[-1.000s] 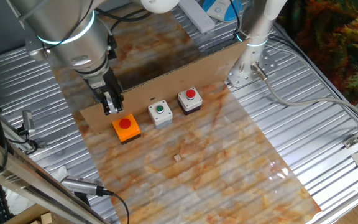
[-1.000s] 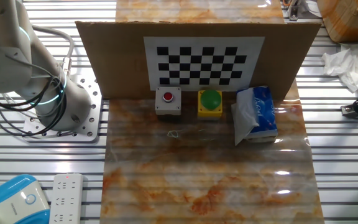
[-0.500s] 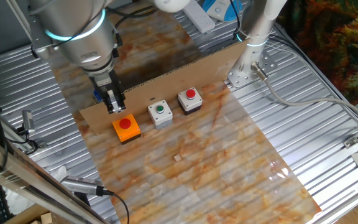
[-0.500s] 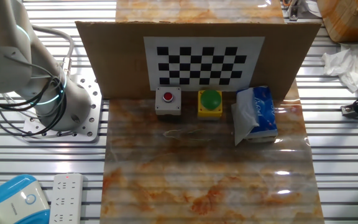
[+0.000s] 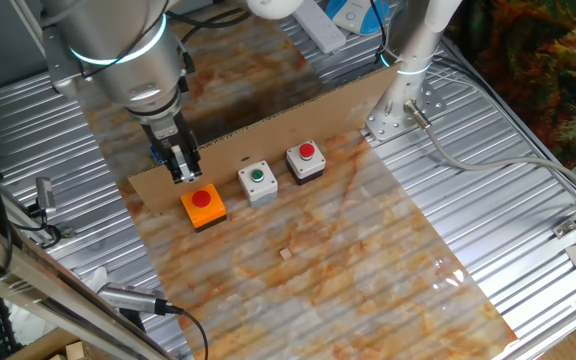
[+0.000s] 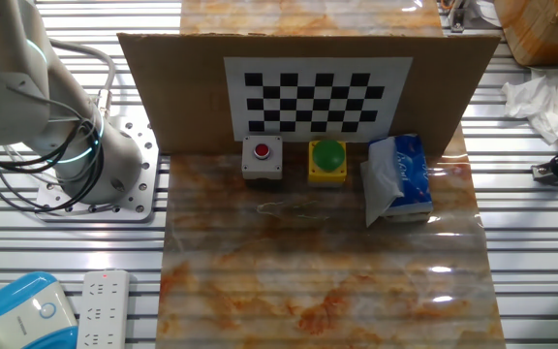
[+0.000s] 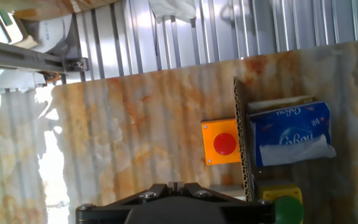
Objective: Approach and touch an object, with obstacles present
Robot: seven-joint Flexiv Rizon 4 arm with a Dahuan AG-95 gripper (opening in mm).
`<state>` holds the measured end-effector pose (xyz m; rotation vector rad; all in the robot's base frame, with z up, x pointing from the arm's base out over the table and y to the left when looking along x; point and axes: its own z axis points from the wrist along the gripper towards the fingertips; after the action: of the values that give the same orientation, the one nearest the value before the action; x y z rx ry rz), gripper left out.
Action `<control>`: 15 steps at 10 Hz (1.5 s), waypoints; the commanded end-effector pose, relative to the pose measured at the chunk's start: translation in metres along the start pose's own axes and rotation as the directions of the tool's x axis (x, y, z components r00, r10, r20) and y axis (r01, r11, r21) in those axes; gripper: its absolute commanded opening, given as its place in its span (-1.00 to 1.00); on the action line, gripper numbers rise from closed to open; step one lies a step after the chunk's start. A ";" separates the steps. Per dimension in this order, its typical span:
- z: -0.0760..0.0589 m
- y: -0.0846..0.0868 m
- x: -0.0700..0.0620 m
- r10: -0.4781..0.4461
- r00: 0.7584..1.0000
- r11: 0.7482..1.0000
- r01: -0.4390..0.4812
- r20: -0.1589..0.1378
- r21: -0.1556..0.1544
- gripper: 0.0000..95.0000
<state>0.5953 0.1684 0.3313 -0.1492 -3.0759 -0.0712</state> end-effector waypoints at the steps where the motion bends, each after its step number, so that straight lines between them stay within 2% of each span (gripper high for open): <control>1: 0.002 -0.002 0.003 -0.013 1.000 1.000 0.013 0.021 -0.001 -1.00; 5: 0.002 -0.002 0.003 0.009 1.000 1.000 -0.009 0.026 -0.003 -1.00; 8: 0.002 -0.002 0.003 0.054 0.998 0.998 -0.054 0.033 0.013 -1.00; 15: 0.002 -0.002 0.003 0.053 0.998 0.998 -0.053 0.016 0.027 -1.00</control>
<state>0.5940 0.1672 0.3299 -0.2331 -3.0776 -0.0204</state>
